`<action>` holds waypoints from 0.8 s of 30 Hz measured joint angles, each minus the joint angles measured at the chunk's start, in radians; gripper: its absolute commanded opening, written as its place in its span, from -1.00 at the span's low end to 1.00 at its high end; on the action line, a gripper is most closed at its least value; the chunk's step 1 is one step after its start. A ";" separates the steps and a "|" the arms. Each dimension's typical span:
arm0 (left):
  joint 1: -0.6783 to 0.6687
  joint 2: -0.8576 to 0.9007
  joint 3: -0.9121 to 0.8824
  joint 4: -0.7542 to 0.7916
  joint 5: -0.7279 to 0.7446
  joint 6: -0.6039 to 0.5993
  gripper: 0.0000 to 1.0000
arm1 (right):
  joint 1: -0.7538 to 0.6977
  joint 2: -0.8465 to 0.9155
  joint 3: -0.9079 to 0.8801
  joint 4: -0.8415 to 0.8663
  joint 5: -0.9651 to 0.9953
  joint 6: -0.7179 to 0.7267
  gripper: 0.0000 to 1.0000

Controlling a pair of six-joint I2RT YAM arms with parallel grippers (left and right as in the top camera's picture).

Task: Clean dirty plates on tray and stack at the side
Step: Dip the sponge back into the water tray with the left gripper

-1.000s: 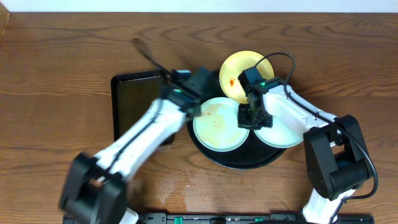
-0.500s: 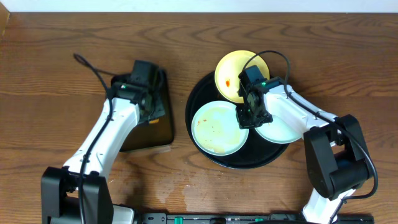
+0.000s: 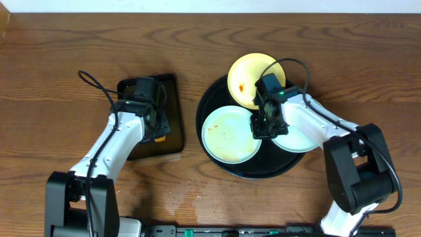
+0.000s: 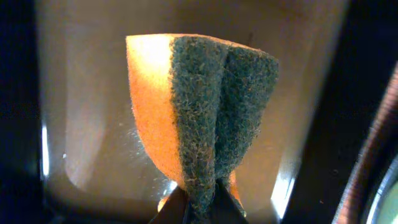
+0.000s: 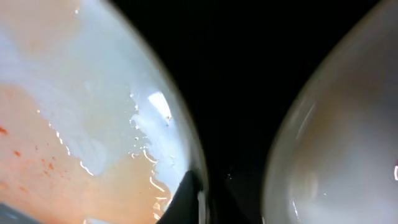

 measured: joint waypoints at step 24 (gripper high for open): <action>0.000 0.000 0.000 0.061 0.158 0.073 -0.20 | 0.005 -0.162 -0.002 -0.021 0.062 -0.102 -0.98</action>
